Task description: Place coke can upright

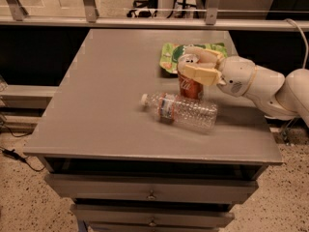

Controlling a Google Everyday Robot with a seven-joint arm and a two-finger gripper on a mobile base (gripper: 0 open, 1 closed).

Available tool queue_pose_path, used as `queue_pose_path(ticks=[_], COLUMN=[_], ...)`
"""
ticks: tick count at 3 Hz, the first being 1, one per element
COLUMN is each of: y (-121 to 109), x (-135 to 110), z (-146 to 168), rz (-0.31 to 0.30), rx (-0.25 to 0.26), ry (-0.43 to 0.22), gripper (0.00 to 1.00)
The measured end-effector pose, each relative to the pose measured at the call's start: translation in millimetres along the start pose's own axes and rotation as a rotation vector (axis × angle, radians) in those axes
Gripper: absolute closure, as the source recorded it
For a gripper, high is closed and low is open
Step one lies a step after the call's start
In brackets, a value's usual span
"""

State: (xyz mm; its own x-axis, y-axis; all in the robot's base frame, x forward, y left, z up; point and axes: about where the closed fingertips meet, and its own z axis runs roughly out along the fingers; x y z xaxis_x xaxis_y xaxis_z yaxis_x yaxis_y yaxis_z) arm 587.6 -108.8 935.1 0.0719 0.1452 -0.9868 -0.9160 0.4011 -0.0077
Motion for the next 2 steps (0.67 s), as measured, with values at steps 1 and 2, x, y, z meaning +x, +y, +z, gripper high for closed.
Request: queue_pose_path(ticks=[1, 2], y=[-6.6, -9.2], x=[5.3, 10.0], z=[-10.7, -21.0], rz=[0.021, 0.033], rx=[0.025, 0.045], ry=[0.012, 0.022], gripper=[0.59, 0.36])
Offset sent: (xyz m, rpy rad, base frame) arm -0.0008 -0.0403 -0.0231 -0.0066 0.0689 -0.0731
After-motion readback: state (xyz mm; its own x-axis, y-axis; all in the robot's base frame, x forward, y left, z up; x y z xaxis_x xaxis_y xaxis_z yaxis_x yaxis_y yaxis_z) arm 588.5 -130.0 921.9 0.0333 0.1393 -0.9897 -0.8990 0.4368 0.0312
